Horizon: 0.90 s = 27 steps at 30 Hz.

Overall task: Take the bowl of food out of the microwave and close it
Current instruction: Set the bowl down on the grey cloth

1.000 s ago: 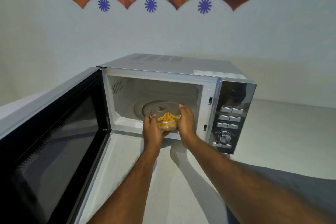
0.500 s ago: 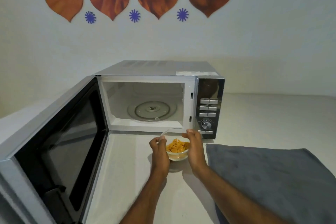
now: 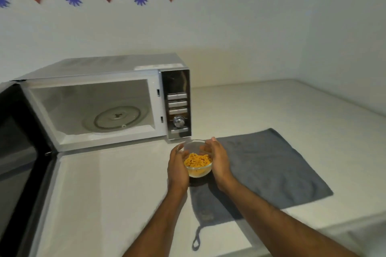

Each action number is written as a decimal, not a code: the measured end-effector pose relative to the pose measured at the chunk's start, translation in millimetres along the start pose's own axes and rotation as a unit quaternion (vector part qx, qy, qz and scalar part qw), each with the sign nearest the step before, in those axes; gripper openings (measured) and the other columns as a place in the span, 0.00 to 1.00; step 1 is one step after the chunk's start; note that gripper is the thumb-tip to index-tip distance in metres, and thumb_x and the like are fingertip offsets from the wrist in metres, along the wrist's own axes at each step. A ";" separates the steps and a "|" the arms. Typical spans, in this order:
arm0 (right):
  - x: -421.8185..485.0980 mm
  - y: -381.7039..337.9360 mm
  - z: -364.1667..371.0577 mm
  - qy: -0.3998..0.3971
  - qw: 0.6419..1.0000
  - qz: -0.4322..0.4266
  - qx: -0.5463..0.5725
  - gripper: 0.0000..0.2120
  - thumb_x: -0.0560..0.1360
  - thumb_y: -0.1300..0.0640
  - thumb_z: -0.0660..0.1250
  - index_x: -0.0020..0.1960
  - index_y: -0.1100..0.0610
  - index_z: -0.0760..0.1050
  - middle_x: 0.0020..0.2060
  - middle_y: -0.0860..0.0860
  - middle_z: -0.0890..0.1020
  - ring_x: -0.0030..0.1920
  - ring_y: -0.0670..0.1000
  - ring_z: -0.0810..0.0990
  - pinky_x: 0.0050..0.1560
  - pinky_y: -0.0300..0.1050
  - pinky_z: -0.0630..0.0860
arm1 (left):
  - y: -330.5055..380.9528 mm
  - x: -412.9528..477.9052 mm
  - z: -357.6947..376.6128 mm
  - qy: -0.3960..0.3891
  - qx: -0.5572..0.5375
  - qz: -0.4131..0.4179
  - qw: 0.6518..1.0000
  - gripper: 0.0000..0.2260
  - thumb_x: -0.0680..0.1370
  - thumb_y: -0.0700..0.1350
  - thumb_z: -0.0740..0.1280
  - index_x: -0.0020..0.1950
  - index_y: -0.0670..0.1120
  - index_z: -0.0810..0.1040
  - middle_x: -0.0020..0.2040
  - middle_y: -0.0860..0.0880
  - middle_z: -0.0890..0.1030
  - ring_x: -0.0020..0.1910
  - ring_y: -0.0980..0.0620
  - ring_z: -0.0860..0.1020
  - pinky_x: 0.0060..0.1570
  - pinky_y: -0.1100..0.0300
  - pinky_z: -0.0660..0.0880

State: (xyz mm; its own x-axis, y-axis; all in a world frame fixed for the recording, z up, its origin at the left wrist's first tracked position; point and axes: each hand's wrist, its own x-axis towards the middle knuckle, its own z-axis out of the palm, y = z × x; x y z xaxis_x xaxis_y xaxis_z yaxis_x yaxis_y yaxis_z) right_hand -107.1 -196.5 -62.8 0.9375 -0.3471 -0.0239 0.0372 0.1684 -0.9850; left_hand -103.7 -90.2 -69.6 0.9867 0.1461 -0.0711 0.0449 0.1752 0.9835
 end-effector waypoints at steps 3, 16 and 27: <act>4.8 -0.1 -30.5 0.029 0.999 -0.012 -0.008 0.15 0.82 0.48 0.56 0.50 0.53 0.79 0.46 0.54 0.85 0.43 0.48 0.85 0.39 0.37 0.77 | -4.1 -1.1 28.3 -0.022 0.007 0.005 1.000 0.12 0.78 0.41 0.61 0.56 0.53 0.80 0.56 0.46 0.82 0.53 0.48 0.81 0.54 0.52 0.76; 26.8 -10.6 -95.0 0.085 0.995 -0.036 -0.045 0.14 0.83 0.47 0.54 0.47 0.47 0.77 0.47 0.52 0.84 0.49 0.50 0.83 0.50 0.45 0.77 | -18.2 4.9 106.1 -0.094 0.009 -0.030 0.995 0.18 0.84 0.47 0.51 0.63 0.40 0.75 0.58 0.45 0.79 0.56 0.48 0.77 0.57 0.56 0.72; 25.2 -9.7 -101.0 0.062 0.996 -0.057 -0.042 0.14 0.83 0.48 0.55 0.48 0.48 0.78 0.46 0.48 0.83 0.47 0.44 0.82 0.41 0.33 0.76 | -23.6 5.9 99.5 -0.077 0.067 0.004 0.995 0.19 0.83 0.51 0.53 0.63 0.42 0.76 0.60 0.42 0.81 0.56 0.47 0.79 0.58 0.54 0.75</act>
State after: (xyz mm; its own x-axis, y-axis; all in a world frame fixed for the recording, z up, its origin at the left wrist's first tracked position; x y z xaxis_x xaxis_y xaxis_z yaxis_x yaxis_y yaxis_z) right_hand -118.8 -300.1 -71.1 0.8791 -0.4709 0.0734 0.1077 0.0463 -0.9931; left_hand -83.4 -190.4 -76.7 0.9989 -0.0059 -0.0462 0.0464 0.0408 0.9981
